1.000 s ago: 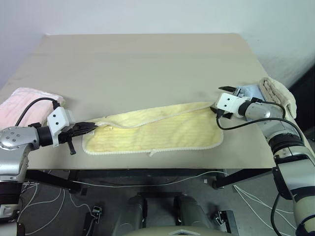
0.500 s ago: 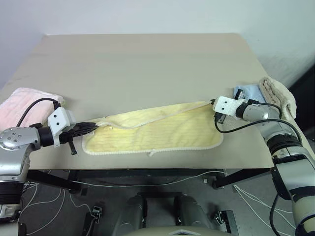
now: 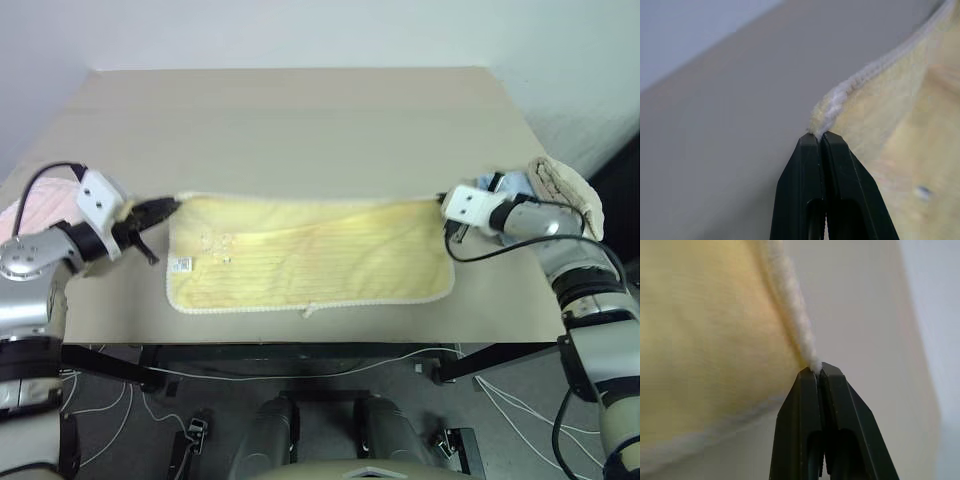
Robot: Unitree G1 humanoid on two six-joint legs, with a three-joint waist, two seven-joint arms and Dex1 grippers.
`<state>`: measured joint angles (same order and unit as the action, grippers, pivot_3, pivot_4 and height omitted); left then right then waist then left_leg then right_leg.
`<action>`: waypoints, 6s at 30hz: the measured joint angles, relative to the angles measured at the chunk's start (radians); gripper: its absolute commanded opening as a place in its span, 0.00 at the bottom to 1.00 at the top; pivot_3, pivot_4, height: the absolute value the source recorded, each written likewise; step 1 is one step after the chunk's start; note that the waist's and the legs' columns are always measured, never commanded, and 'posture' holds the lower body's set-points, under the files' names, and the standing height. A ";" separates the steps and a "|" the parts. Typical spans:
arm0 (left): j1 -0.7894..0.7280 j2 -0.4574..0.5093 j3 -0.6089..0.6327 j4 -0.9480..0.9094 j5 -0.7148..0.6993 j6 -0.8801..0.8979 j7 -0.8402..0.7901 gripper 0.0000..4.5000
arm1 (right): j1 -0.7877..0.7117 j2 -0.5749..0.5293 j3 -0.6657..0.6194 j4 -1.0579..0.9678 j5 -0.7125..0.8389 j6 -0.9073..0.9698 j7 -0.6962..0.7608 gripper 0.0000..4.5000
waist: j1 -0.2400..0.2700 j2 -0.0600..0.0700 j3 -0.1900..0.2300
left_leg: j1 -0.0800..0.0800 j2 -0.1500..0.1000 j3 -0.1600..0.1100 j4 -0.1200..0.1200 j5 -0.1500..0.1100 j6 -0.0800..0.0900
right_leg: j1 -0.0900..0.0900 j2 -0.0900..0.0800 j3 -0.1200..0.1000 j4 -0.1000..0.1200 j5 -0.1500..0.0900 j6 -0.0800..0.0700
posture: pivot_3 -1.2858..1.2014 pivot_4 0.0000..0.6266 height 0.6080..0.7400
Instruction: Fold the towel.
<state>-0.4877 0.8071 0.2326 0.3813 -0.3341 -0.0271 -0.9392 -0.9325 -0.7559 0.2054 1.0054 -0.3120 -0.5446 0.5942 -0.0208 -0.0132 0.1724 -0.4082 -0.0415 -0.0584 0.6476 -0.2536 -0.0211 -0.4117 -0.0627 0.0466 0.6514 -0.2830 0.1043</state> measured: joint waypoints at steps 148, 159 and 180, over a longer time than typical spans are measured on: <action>0.263 -0.141 -0.106 -0.277 -0.038 0.040 -0.140 1.00 | 0.751 0.502 -0.691 -1.071 1.992 1.342 -1.083 0.54 | 0.005 -0.002 -0.004 | 0.003 0.001 0.000 0.000 -0.001 0.001 | 0.005 -0.001 0.001 -0.001 0.000 0.000 | 0.52 0.24 1.00; 0.277 -0.153 -0.106 -0.279 -0.038 0.040 -0.140 1.00 | 0.744 0.535 -0.684 -1.093 1.966 1.236 -1.108 0.00 | 0.006 -0.005 -0.006 | 0.003 0.001 -0.001 0.000 -0.001 0.001 | 0.006 -0.002 0.001 -0.001 0.000 0.000 | 0.52 0.24 1.00; 0.280 -0.169 -0.109 -0.279 -0.036 0.040 -0.133 1.00 | 0.719 0.223 -0.653 -1.145 1.800 1.275 -0.917 0.00 | 0.005 0.001 -0.003 | 0.001 0.002 0.001 0.000 -0.001 0.002 | 0.003 -0.002 0.002 -0.002 0.000 0.000 | 0.52 0.24 1.00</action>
<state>-0.2080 0.6377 0.1232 0.1020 -0.3705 0.0130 -1.0725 -0.2136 -0.5331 -0.4475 -0.1391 1.4878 0.7305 -0.3233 -0.0159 -0.0127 0.1690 -0.4068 -0.0399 -0.0578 0.6473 -0.2544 -0.0195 -0.4083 -0.0643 0.0483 0.6496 -0.2830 0.1041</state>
